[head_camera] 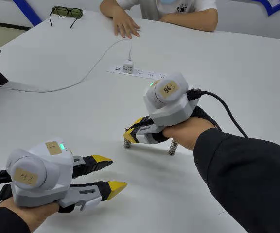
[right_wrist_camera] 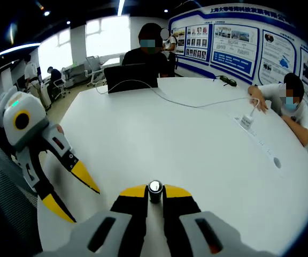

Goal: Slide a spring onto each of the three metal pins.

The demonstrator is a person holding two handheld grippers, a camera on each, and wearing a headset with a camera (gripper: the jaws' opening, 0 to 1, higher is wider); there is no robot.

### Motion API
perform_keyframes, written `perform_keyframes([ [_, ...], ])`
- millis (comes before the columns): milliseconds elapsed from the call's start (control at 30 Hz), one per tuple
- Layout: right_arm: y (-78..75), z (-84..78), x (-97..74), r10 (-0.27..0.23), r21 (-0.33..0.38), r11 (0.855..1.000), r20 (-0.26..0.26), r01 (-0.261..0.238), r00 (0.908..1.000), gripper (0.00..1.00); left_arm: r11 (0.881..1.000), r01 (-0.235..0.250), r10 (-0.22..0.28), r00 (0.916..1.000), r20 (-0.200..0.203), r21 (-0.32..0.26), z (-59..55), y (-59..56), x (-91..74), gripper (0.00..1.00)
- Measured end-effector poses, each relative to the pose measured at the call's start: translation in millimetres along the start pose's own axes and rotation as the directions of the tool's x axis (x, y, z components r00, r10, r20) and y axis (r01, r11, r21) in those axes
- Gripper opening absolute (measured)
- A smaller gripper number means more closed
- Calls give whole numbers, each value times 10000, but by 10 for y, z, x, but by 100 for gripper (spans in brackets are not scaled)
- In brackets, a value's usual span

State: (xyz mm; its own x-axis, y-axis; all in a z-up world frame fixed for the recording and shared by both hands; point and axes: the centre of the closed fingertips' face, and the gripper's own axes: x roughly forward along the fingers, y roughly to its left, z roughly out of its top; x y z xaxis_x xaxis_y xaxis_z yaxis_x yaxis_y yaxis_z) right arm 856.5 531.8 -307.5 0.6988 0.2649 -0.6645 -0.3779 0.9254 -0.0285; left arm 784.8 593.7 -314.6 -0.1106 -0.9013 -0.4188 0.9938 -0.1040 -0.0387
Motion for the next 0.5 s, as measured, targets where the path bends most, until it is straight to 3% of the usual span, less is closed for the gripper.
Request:
perform_keyframes([
  [500,12,-31,24,-63,-211,9998,-131,60,9999,14,10000,-68,69,10000,32,-47,5,24,-7,36],
])
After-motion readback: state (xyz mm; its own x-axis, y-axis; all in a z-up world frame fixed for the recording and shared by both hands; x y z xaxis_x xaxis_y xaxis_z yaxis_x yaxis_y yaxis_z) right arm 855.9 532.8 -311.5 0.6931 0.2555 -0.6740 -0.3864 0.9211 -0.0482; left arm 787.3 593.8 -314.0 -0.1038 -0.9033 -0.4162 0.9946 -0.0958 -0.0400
